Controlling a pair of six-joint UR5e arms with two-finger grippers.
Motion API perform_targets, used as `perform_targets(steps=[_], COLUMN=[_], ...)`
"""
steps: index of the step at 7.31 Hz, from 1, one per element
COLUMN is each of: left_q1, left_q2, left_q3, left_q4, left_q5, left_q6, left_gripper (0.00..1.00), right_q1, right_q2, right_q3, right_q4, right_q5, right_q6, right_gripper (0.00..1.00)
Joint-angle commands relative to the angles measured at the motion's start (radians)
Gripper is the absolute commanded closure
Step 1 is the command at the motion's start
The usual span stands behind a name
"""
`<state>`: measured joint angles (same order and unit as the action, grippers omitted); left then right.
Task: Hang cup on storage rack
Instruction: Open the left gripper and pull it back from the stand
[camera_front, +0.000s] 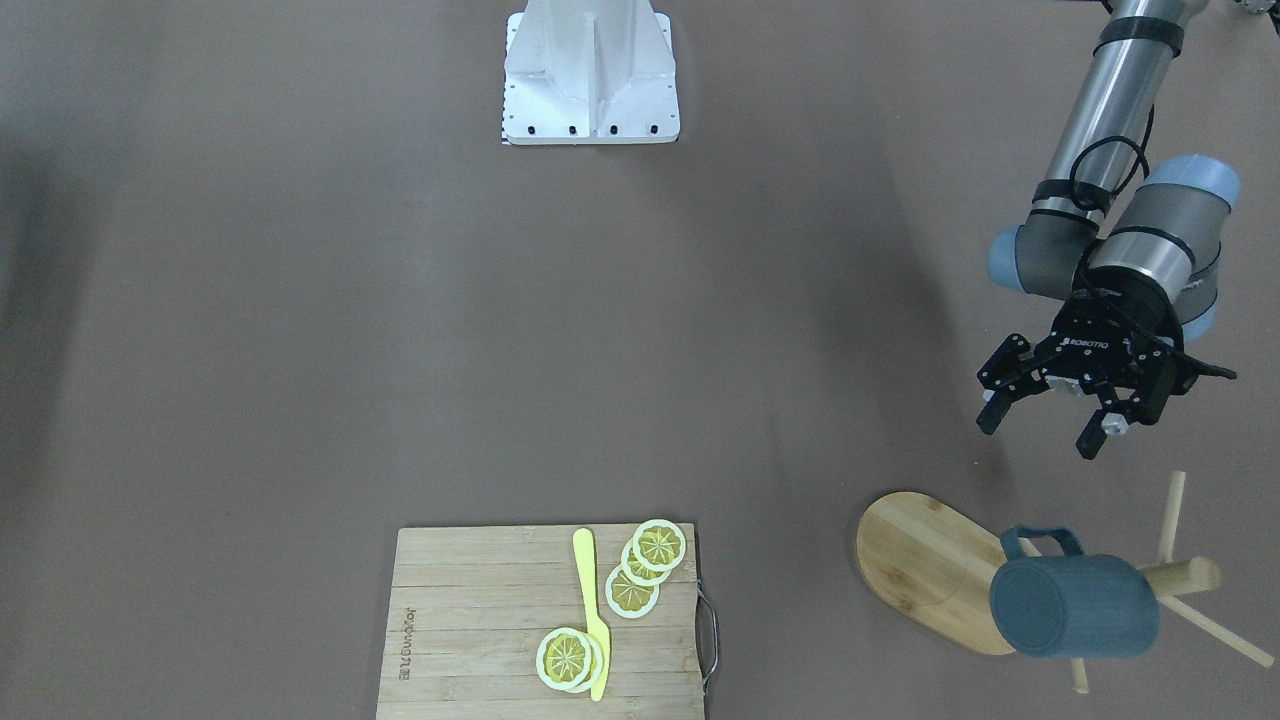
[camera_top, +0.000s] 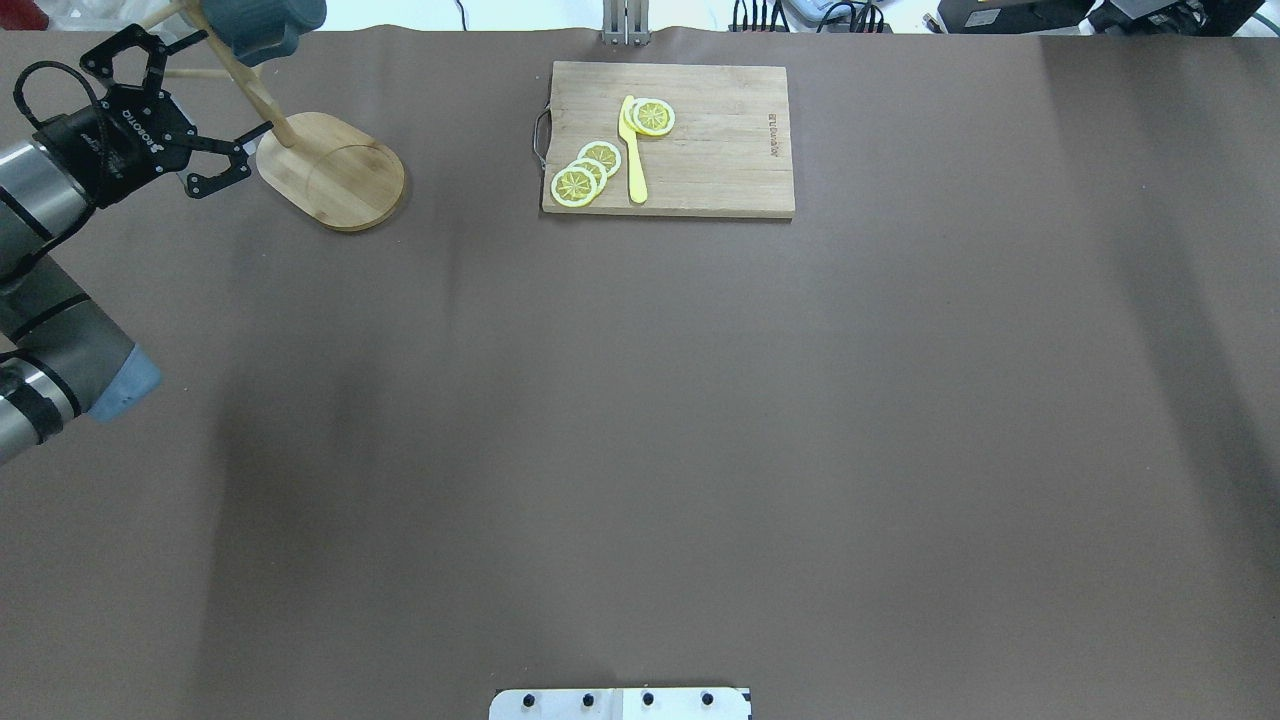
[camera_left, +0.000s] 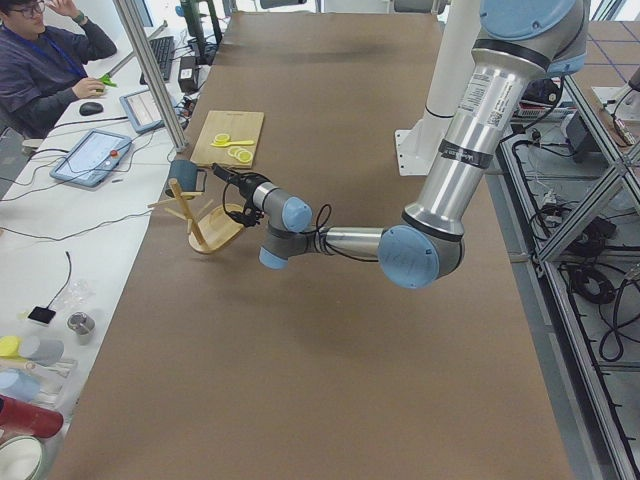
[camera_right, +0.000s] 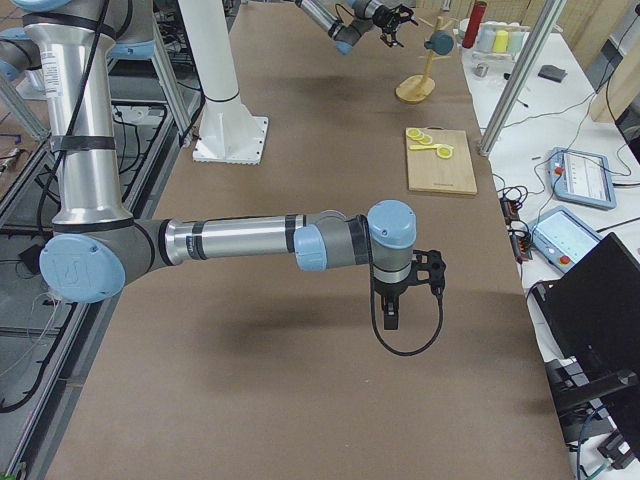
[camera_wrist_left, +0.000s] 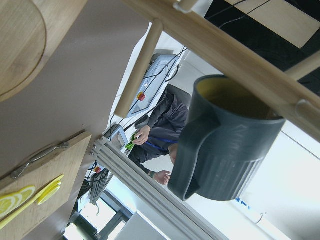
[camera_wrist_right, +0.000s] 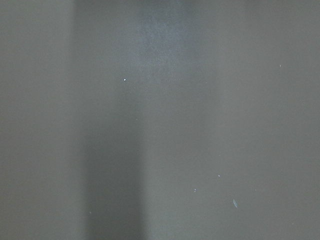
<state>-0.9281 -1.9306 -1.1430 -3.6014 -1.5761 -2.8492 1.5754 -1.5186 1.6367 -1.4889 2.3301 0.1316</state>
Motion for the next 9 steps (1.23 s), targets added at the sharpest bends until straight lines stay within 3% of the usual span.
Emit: perform_targets(steps=[1, 3, 5, 6, 9], left_q1=[-0.009, -0.078, -0.307, -0.375, -0.400], left_q2=[0.088, 0.133, 0.130, 0.133, 0.206], left_q3=[-0.134, -0.219, -0.295, -0.337, -0.333], left_q4=[-0.005, 0.027, 0.201, 0.304, 0.372], left_q5=[-0.095, -0.288, -0.640, -0.741, -0.737], left_q6=[0.017, 0.222, 0.476, 0.666, 1.473], left_gripper=[0.01, 0.01, 0.01, 0.01, 0.01], right_q1=[0.000, 0.000, 0.000, 0.000, 0.000], right_q2=[-0.003, -0.006, -0.012, -0.017, -0.025], right_q3=[0.000, 0.002, 0.002, 0.009, 0.015], right_q4=[-0.001, -0.001, 0.001, 0.001, -0.001], right_q5=[0.000, 0.000, 0.000, 0.000, 0.002], right_q6=[-0.001, -0.001, -0.001, -0.001, 0.000], right_gripper=[0.00, 0.00, 0.00, 0.00, 0.00])
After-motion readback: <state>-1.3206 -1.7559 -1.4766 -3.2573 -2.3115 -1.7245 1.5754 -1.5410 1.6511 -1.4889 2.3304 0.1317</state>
